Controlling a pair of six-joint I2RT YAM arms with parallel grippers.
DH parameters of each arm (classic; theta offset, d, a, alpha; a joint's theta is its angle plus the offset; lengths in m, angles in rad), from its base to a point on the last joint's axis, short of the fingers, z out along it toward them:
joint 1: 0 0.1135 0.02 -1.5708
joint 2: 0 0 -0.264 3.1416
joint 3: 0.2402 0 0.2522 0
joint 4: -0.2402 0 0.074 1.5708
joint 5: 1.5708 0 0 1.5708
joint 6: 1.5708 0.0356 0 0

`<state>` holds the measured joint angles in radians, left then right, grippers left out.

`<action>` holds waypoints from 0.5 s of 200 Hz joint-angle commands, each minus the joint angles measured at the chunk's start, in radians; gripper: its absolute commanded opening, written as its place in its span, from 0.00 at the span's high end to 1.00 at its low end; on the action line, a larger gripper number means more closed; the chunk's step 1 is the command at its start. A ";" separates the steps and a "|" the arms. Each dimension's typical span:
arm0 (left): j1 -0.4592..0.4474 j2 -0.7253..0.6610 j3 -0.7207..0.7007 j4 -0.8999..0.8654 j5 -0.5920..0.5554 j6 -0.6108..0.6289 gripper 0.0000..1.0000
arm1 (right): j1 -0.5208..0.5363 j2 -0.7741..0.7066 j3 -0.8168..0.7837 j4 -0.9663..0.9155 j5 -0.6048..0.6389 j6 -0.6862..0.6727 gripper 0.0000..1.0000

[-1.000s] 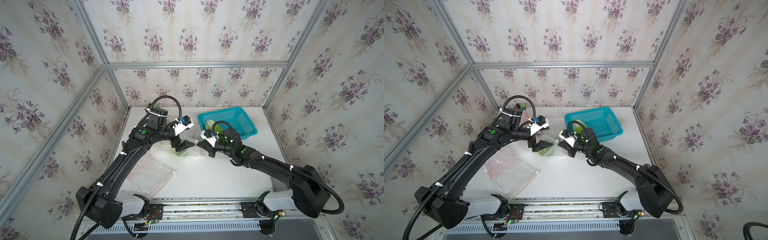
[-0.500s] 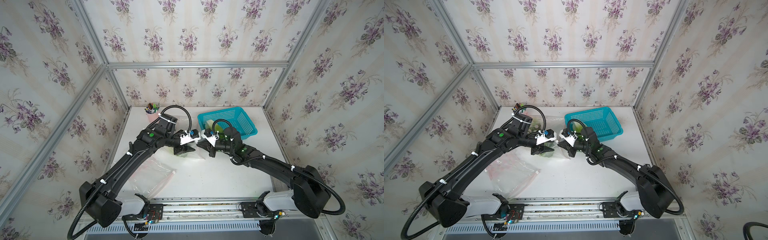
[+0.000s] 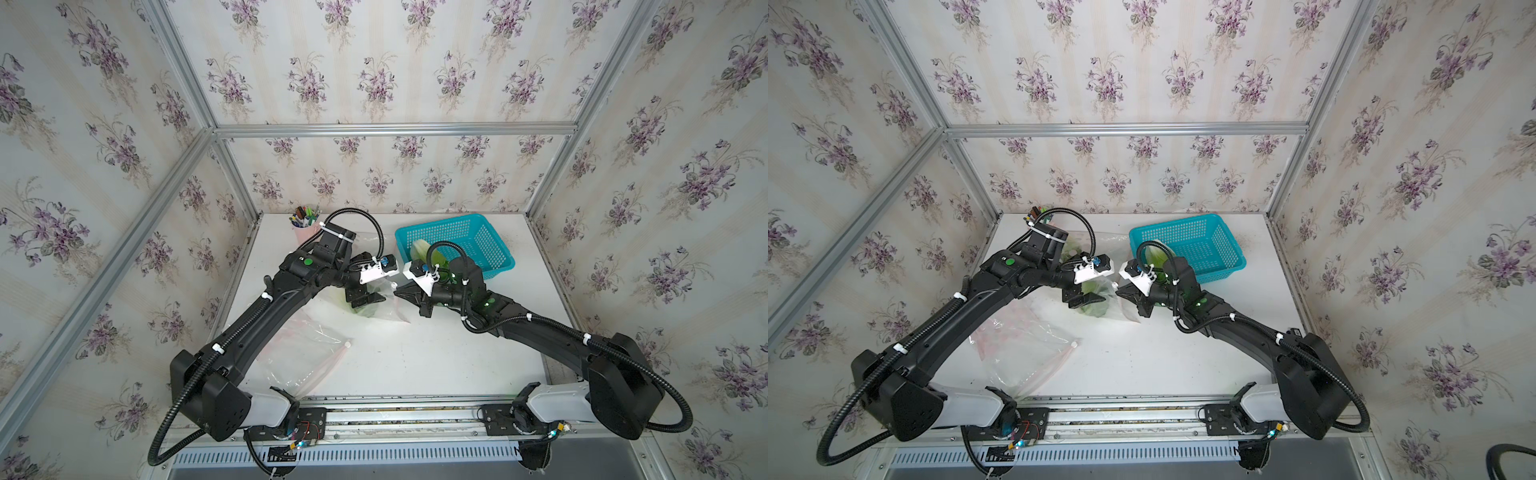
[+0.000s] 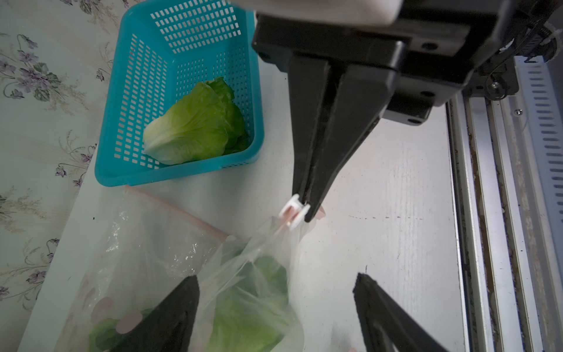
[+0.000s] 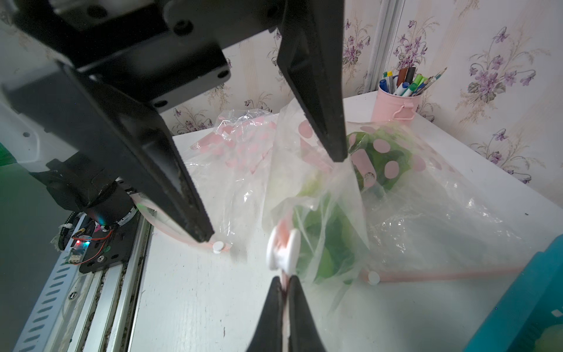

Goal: Open the zip-top bag and take out the chinese cabbages
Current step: Pick up the zipper food storage bag at the center of the board.

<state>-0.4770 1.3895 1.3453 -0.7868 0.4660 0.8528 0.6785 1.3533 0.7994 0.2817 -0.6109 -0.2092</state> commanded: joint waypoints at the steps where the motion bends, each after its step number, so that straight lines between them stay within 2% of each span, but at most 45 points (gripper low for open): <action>1: 0.009 0.011 0.017 0.002 0.026 0.028 0.18 | 0.000 0.006 -0.001 0.050 -0.015 0.008 1.00; 100: 0.011 0.103 0.058 -0.016 0.120 0.031 0.40 | 0.000 -0.005 0.001 0.048 -0.014 0.011 1.00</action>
<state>-0.4679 1.4868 1.3952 -0.7864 0.5404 0.8608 0.6785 1.3537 0.7963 0.3099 -0.6167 -0.1940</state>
